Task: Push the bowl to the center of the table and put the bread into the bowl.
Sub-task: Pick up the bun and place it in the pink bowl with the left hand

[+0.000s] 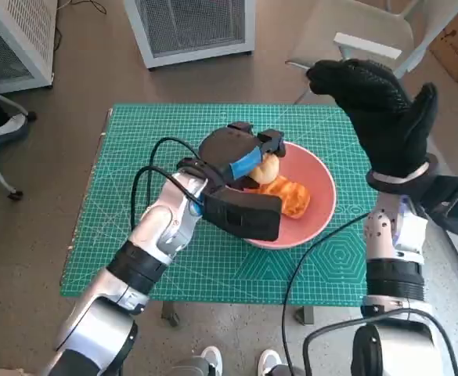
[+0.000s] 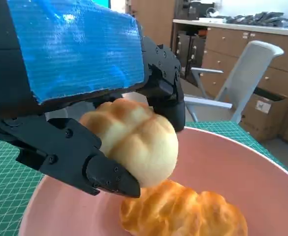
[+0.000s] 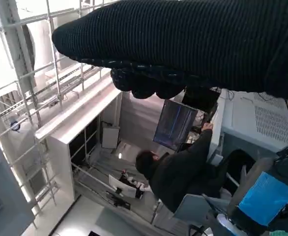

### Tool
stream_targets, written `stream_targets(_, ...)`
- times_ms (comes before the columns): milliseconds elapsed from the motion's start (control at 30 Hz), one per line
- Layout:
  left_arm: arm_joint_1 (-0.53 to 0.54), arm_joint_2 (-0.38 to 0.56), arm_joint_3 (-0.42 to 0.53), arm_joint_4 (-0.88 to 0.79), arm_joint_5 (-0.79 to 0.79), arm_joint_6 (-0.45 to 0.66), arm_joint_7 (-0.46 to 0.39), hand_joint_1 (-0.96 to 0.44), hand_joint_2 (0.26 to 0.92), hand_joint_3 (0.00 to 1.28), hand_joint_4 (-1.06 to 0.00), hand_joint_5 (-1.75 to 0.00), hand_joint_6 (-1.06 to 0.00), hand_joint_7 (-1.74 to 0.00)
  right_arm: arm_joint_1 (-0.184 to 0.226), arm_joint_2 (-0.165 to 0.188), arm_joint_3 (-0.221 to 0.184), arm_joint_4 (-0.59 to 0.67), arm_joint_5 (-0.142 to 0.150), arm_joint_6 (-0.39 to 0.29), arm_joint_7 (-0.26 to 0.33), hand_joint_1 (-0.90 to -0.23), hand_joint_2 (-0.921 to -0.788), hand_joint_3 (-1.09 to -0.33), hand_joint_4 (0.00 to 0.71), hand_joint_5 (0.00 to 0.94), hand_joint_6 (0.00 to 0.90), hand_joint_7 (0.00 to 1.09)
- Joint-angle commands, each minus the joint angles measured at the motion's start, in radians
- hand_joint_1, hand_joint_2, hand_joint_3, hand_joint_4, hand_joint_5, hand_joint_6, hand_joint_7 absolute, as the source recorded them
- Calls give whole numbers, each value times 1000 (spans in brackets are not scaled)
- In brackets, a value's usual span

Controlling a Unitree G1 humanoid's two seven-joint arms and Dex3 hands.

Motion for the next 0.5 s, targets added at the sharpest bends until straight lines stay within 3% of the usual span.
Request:
stream_targets(33,6,8,-14,-22,19,2,10,-369,921,64,-381,-53,-385,-318,27,-1,3,0,-6,12,-2,-647,-921,-735,270,3,85,525)
stream_targets(500,0,30,-38,-25,71,-13,32,-502,921,85,-368,-16,-385,-249,21,-2,2,9,-8,8,0,-647,-921,-735,269,2,84,525)
